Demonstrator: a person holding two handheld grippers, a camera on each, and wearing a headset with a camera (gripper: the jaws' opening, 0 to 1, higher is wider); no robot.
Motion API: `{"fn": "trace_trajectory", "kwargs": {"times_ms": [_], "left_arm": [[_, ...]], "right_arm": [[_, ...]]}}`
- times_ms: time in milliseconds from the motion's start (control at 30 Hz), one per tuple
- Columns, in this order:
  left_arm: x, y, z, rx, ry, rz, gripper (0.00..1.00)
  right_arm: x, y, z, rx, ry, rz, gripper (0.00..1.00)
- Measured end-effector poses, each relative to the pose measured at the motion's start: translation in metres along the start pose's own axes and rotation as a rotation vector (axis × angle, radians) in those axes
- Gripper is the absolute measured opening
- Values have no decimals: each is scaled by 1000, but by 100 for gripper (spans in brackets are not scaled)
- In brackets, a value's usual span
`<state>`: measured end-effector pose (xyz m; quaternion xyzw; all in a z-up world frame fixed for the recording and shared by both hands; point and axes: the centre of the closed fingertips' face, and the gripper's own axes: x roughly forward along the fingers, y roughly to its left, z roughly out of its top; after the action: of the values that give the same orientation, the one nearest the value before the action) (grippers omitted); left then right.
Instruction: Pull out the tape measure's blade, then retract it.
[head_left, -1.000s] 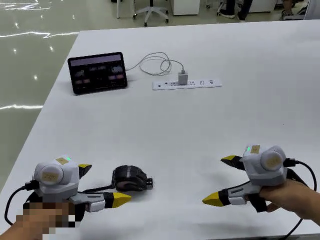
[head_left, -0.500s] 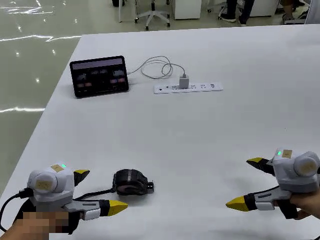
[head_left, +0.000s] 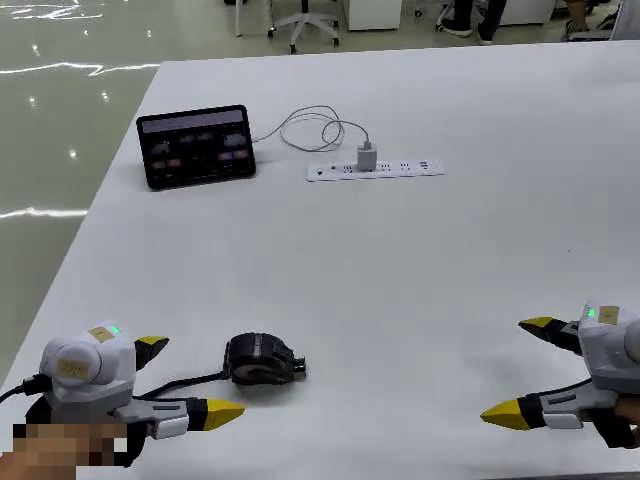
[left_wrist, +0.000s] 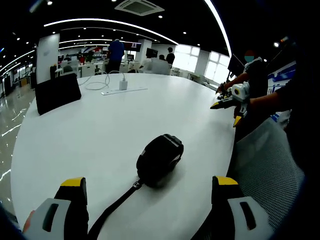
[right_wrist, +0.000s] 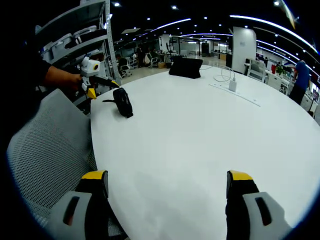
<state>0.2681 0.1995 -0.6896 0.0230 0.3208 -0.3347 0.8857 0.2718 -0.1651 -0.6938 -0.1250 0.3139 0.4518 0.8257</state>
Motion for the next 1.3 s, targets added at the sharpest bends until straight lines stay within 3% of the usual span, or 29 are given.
{"fn": "trace_trajectory", "kwargs": {"times_ms": [433,833,1000,1300], "left_arm": [[-7,6,-6,1,24,12,100],[-10,15,-4,5,33,24,100],[-11,11,-6,-2,47,4,100],[-15,13,-5,-7,39,16,100]], "right_arm": [[-15,-5,-13,42,-13,-33,97],[-16,-5,-15,47,0,-40,98],[-15,-3,-19,48,9,-34,98],[-16,-5,-19,51,7,-41,98]]}}
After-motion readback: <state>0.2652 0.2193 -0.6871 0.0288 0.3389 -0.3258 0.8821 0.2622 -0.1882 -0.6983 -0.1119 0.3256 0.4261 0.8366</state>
